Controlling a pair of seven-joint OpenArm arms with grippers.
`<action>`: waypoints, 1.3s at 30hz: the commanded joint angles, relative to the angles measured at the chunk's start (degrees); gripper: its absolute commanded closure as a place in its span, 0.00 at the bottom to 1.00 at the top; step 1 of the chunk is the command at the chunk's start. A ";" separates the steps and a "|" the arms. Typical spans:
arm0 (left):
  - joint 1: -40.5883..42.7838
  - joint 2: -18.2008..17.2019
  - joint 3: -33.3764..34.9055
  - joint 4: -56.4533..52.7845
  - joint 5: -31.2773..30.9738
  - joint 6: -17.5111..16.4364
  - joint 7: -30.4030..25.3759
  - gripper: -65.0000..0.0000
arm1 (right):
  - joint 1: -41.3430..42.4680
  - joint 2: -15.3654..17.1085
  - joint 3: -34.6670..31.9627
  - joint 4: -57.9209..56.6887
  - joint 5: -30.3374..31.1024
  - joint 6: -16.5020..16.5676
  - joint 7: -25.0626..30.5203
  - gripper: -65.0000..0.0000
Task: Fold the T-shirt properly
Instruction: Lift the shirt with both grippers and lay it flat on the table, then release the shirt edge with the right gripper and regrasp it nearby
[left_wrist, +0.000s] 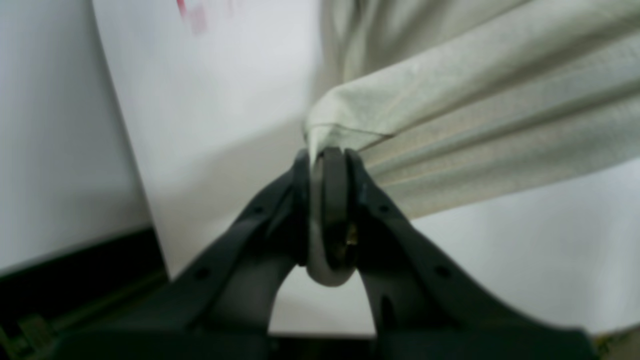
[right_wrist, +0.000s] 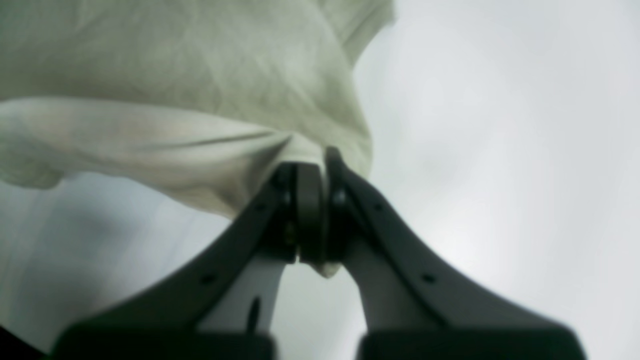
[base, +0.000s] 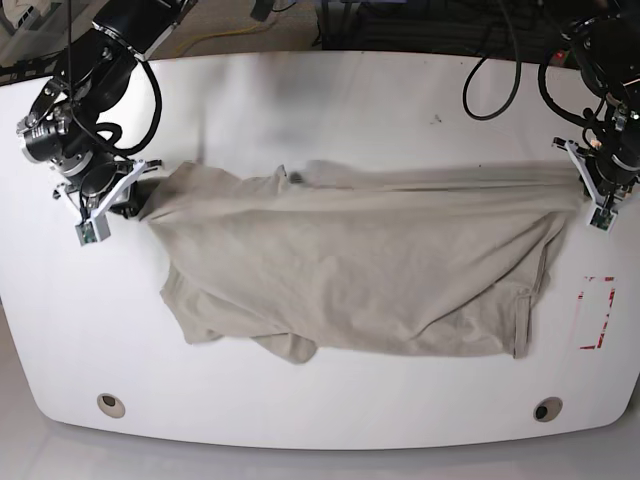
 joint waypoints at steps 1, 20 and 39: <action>1.34 -0.99 -0.71 1.02 0.56 0.32 -0.79 1.00 | -1.27 -1.14 1.42 0.18 1.90 -0.10 0.42 1.00; 10.66 0.60 -4.76 0.40 0.65 -0.52 -6.07 0.98 | -15.16 4.13 2.30 -20.83 33.19 -0.10 -0.37 1.00; 16.46 -2.22 -7.92 -1.53 0.48 -0.52 -4.04 0.68 | -18.59 9.32 -0.60 -27.86 40.40 -0.10 -0.46 1.00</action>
